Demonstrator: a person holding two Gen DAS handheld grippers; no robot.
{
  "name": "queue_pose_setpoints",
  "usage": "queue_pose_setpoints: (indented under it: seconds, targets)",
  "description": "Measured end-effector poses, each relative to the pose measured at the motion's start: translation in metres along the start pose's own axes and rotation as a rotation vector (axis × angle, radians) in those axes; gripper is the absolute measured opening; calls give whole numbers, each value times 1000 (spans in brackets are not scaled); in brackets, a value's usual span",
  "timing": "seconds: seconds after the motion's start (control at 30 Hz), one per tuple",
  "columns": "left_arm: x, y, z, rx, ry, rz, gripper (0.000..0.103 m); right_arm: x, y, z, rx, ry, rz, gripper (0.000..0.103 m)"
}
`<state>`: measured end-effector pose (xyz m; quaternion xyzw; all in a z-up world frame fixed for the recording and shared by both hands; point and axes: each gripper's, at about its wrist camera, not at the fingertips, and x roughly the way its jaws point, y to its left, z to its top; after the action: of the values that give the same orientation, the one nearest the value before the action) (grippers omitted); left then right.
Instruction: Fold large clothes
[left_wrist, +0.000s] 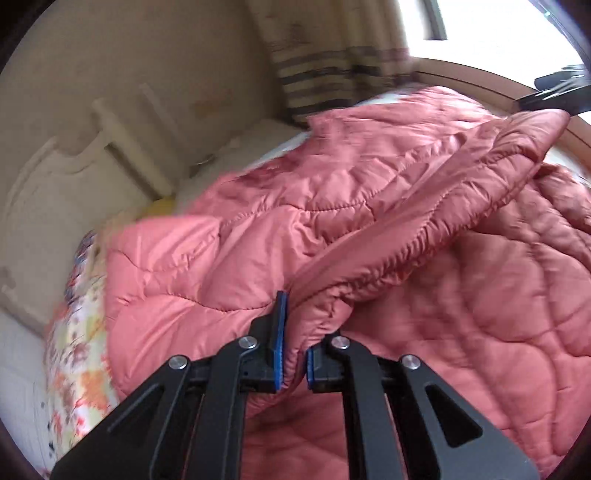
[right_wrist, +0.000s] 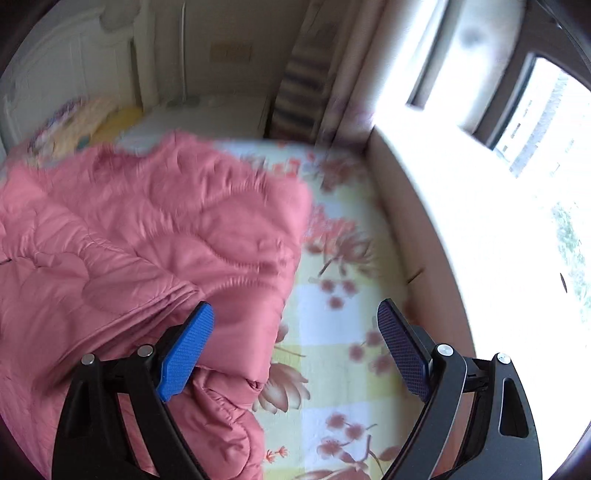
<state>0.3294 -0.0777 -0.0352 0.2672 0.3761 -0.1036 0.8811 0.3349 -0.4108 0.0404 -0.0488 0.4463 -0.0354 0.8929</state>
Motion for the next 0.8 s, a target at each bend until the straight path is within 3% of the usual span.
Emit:
queue_pose_setpoints:
  seconds: [0.07,0.13,0.33,0.43,0.6,0.63,0.7,0.8]
  targets:
    - [4,7,0,-36,-3,13,8,-19,5,6,15,-53,-1,86]
    - [7,7,-2,-62,1,5,8,-39,24,10,0,-99,62,86]
    - [17,-25,8,-12,-12,9,9,-64,79,22,-87,-178,187,86]
    - [22,-27,8,-19,-17,-4,9,-36,108,33,-150,-92,276,86]
    - [14,-25,2,-4,-48,-14,14,70,131,34,-151,163,202,86]
    - [11,-24,0,1,-52,-17,19,86,129,31,-130,189,220,86]
    - [-3,-20,-6,12,-76,-40,26,99,125,27,-95,187,255,90]
    - [-37,-3,-14,-31,-108,-89,45,95,133,26,-128,175,216,90]
